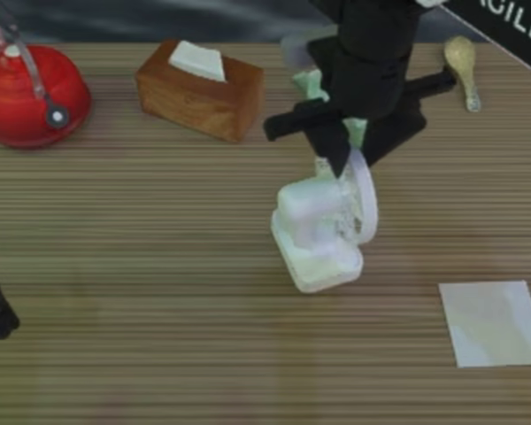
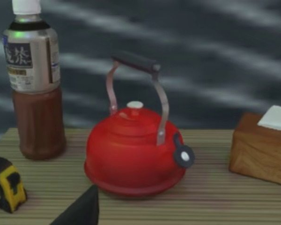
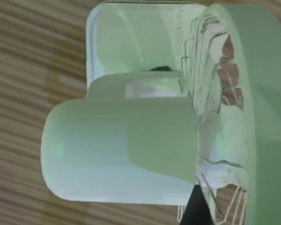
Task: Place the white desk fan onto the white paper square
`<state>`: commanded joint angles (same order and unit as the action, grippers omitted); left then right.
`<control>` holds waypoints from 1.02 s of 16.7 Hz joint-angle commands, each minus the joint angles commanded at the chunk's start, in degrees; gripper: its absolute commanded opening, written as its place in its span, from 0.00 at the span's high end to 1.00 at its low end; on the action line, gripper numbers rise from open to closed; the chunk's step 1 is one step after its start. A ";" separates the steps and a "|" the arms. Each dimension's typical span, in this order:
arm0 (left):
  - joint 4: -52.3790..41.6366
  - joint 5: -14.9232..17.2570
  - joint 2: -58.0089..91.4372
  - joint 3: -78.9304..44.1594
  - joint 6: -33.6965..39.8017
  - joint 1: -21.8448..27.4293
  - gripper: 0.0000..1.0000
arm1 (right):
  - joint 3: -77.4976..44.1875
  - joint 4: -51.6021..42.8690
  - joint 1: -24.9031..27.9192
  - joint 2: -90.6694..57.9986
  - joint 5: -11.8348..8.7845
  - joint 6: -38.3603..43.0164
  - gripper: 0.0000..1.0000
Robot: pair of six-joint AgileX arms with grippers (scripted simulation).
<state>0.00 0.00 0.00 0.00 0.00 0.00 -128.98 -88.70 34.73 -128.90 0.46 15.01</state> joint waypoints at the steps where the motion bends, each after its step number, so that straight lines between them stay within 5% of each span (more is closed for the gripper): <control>1: 0.00 0.00 0.00 0.00 0.00 0.00 0.00 | -1.07 -1.04 0.03 -0.14 0.00 -0.03 1.00; 9: 0.00 0.00 0.00 0.00 0.00 0.00 0.00 | 0.60 -1.38 -0.79 1.24 0.02 3.75 1.00; 17: 0.00 0.00 0.00 0.00 0.00 0.00 0.00 | 17.83 1.30 -6.08 14.25 0.30 37.64 1.00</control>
<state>0.00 0.00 0.00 0.00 0.00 0.00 -111.14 -87.40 28.65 -114.66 0.76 52.65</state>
